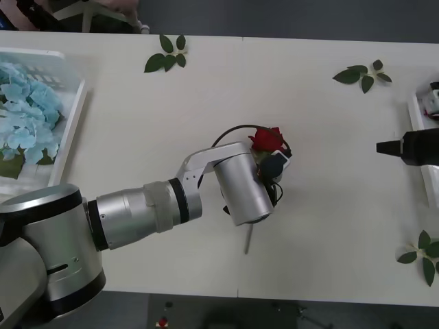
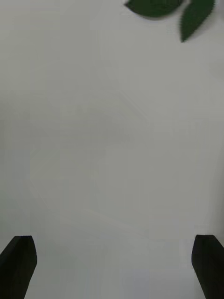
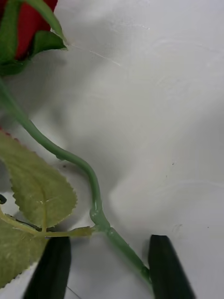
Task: Put the red flowers into the right box and the blue flowers into the left box
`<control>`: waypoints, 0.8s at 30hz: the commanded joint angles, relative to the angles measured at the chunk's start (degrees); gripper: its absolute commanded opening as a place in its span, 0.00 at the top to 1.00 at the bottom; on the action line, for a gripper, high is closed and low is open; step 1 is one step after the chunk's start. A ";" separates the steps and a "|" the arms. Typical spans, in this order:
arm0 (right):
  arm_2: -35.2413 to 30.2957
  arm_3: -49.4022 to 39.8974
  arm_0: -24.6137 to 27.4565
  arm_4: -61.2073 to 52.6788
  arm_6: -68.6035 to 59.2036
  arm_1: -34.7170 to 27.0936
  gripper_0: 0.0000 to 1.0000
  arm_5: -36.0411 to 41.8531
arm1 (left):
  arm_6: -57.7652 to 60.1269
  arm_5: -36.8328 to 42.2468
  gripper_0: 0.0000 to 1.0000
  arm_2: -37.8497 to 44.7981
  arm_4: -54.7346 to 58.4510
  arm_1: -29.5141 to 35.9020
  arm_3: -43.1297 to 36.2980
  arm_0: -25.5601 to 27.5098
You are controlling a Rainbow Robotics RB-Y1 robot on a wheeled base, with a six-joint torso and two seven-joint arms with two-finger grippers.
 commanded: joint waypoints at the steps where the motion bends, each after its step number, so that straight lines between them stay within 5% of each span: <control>1: -3.75 -3.25 -0.80 -9.45 10.05 -1.54 0.03 0.85 | -1.35 -0.56 1.00 0.12 -0.09 -1.13 0.16 -0.62; 8: -14.91 -1.84 -0.80 -26.41 26.74 4.53 0.02 17.99 | -0.83 -0.56 1.00 0.21 -0.70 -0.51 -0.10 -0.62; 17: -25.29 4.75 -0.80 -32.65 43.36 15.25 0.02 37.15 | 0.05 -0.65 1.00 4.69 0.26 7.14 -8.72 0.08; 24: -32.23 15.39 -0.80 -32.65 55.31 23.60 0.02 45.50 | -0.12 -6.10 1.00 24.03 13.01 18.83 -26.21 9.05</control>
